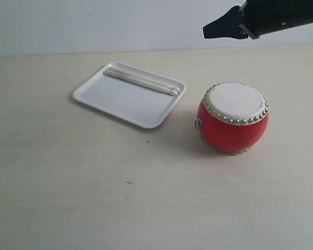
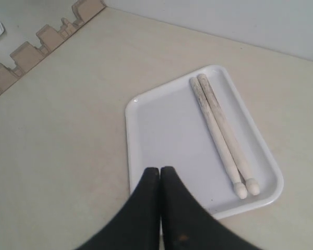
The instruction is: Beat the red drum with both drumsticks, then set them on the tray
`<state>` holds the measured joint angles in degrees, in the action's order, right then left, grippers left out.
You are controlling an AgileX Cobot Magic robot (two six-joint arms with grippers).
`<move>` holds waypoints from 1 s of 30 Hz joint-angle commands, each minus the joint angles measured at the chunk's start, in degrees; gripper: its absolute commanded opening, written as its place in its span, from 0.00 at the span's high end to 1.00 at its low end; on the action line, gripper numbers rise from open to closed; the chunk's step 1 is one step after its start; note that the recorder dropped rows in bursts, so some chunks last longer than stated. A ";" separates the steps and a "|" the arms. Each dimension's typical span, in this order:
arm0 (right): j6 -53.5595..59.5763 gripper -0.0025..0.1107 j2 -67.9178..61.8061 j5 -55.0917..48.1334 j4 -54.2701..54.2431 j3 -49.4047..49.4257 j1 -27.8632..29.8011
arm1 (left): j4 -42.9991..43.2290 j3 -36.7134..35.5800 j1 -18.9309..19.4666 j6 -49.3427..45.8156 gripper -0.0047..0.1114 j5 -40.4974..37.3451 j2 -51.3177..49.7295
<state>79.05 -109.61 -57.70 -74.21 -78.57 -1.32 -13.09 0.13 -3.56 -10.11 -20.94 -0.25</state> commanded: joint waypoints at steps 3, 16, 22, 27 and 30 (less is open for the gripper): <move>0.26 0.98 4.82 0.16 -0.32 -0.28 0.04 | -0.82 -0.13 0.18 0.10 0.96 0.08 0.25; 0.26 0.98 16.97 0.43 -0.32 -0.28 0.04 | -0.82 -0.13 0.18 0.10 0.96 0.08 0.25; -0.62 0.98 22.98 0.49 1.22 -0.28 0.04 | -0.82 -0.13 0.18 0.10 0.96 0.08 0.25; -3.89 0.98 27.16 3.01 2.01 -0.28 0.04 | -0.82 -0.13 0.18 0.10 0.96 0.08 0.25; -12.15 0.98 28.56 7.20 5.79 0.13 0.04 | -0.82 -0.13 0.18 0.10 0.96 0.08 0.25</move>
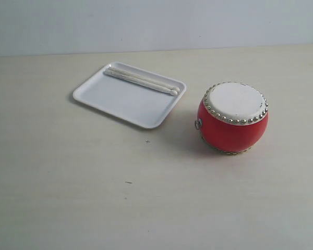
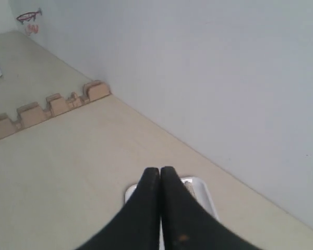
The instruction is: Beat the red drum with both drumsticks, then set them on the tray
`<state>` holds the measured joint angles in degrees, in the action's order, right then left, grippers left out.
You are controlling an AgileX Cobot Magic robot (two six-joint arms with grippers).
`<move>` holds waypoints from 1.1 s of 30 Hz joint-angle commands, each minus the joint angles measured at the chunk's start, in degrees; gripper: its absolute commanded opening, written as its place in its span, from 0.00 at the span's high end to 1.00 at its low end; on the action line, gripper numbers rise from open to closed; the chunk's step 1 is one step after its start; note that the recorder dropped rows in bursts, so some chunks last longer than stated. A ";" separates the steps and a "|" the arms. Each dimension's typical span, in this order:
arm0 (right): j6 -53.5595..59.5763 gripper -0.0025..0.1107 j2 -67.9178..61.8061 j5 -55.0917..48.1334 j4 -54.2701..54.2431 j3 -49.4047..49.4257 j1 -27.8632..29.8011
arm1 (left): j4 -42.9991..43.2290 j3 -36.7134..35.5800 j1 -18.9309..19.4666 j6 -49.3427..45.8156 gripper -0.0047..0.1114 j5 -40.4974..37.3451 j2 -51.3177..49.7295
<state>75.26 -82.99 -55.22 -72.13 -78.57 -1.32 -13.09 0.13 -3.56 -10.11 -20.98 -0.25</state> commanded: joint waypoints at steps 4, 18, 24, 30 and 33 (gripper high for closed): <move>-17.91 0.98 4.26 11.15 9.40 3.34 0.04 | -0.82 -0.13 0.18 0.10 0.96 0.12 0.25; -18.32 0.98 32.17 50.64 9.21 31.74 0.04 | -0.82 -0.13 0.18 0.10 0.96 0.12 0.25; -18.46 0.98 46.71 54.21 9.21 39.98 0.04 | -0.82 -0.13 0.18 0.10 0.96 0.12 0.25; -18.46 0.98 55.81 54.21 9.21 44.71 0.04 | -0.82 -0.13 0.18 0.10 0.96 0.12 0.25; -18.46 0.98 57.27 54.52 9.21 45.63 0.04 | -0.82 -0.13 0.18 0.10 0.96 0.12 0.25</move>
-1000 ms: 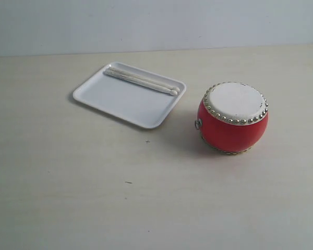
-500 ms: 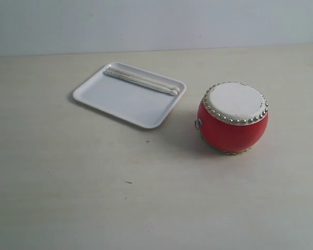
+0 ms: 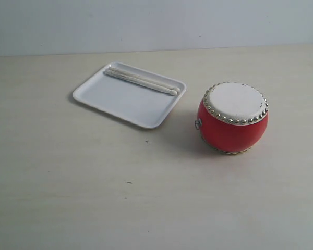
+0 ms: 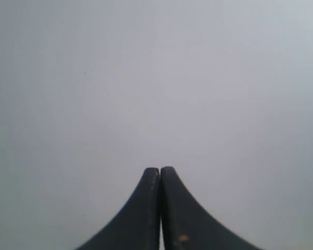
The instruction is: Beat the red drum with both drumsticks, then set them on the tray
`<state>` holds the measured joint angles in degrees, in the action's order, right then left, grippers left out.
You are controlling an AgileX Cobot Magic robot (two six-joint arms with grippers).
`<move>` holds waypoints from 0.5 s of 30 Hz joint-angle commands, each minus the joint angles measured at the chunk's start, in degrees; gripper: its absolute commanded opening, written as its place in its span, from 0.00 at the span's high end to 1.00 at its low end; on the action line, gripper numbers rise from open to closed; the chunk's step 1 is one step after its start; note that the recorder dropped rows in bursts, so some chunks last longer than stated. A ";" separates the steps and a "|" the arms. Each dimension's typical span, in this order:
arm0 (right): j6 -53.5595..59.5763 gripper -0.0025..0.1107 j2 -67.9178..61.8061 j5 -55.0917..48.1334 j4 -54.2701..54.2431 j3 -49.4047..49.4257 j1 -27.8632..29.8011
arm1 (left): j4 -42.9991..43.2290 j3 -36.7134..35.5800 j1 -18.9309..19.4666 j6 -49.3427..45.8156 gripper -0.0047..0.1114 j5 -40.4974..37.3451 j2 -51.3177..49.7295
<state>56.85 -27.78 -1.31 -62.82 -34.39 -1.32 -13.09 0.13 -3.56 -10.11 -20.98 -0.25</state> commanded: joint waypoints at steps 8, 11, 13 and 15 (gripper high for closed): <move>-3.03 0.98 2.21 0.82 -0.09 1.59 0.04 | -0.82 -0.13 0.18 0.10 0.96 0.12 0.25; -5.81 0.98 3.13 0.43 0.24 2.42 0.04 | -0.82 -0.13 0.18 0.10 0.96 0.12 0.25; -9.55 0.98 5.01 1.31 4.39 3.92 0.04 | -0.82 -0.13 0.18 0.10 0.96 0.12 0.25; -18.11 0.98 7.58 1.31 14.41 6.00 0.04 | -0.82 -0.13 0.18 0.10 0.96 0.12 0.25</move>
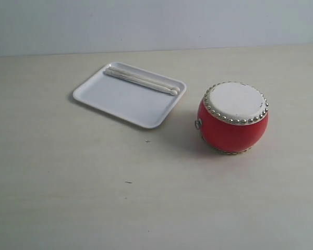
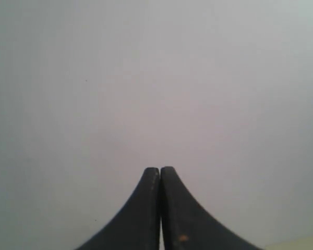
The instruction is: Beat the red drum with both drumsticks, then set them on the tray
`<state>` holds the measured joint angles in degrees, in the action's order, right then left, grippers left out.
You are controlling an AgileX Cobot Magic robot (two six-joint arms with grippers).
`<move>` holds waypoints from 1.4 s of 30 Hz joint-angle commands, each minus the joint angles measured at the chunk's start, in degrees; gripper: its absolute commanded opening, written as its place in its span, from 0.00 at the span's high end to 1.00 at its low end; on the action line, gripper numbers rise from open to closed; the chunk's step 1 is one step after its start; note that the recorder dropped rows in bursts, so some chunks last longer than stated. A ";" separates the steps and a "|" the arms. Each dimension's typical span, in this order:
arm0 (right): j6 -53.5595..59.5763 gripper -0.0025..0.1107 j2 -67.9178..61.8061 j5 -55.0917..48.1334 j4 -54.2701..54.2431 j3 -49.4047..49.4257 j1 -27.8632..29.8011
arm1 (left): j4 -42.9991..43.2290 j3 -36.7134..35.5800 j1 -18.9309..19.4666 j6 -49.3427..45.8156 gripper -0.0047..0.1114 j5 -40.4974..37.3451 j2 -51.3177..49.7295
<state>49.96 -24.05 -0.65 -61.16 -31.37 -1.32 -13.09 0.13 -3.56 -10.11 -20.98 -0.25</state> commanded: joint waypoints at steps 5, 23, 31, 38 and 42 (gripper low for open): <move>-47.80 0.98 11.50 1.91 49.67 8.42 0.04 | -0.82 -0.13 0.18 0.10 0.96 0.12 0.25; -60.58 0.98 24.05 -0.86 66.26 26.60 0.04 | -0.82 -0.13 0.18 0.10 0.96 0.12 0.25; -60.58 0.98 24.05 -4.04 69.11 30.09 0.04 | -0.82 -0.13 0.18 0.10 0.96 0.12 0.25; -60.58 0.98 24.05 -6.18 70.35 31.37 0.04 | -0.82 -0.13 0.18 0.10 0.96 0.12 0.25; -60.58 0.98 24.05 -9.30 70.76 31.37 0.04 | -0.82 -0.13 0.18 0.10 0.96 0.12 0.25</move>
<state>-10.47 -0.31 -7.63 8.69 -0.24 -1.32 -13.14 0.13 -3.56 -10.11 -20.98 -0.25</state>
